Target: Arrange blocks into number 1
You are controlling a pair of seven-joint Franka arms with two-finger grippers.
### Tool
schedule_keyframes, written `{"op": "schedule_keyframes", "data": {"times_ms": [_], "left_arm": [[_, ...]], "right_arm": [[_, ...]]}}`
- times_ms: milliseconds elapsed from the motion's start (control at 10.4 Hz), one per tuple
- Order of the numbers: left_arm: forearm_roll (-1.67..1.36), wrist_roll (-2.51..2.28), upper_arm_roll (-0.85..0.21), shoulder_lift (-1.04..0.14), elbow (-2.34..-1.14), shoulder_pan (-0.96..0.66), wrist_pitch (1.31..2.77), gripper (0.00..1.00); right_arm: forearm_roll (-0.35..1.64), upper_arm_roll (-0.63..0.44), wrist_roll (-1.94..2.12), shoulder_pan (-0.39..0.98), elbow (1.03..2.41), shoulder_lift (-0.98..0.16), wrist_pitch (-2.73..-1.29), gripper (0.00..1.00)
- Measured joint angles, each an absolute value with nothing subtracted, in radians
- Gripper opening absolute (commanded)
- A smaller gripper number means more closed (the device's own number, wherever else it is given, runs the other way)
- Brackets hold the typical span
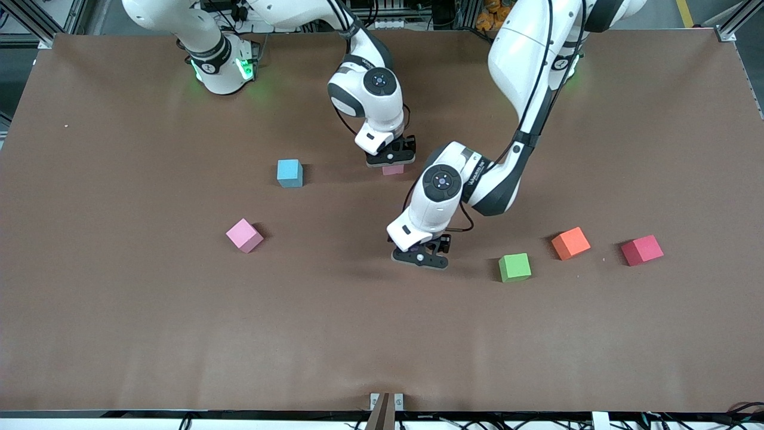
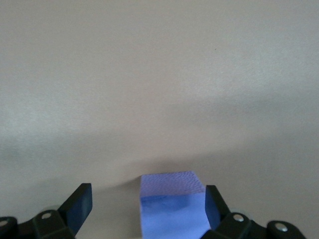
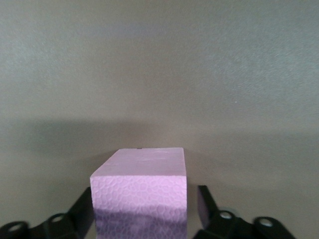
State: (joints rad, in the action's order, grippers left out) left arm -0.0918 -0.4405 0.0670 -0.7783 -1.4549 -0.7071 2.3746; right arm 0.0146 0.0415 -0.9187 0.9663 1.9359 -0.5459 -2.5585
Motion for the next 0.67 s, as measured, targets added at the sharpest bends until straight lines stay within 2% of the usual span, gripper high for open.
{"op": "schedule_keyframes", "data": {"times_ms": [289, 577, 674], "left_arm": [[-0.092, -0.509, 0.048, -0.793, -1.454, -0.711, 2.389, 1.00], [-0.092, -0.530, 0.033, -0.817, -1.454, -0.714, 2.390, 1.00], [-0.092, -0.530, 0.033, -0.821, -1.454, -0.714, 2.390, 0.96]], "right_arm": [[0.014, 0.029, -0.918, 0.914, 2.040, -0.394, -2.517, 1.00], [0.013, 0.026, -0.826, 0.793, 2.164, -0.230, -2.414, 1.00], [0.012, 0.025, -0.799, 0.733, 2.191, -0.203, -2.403, 1.00]]}}
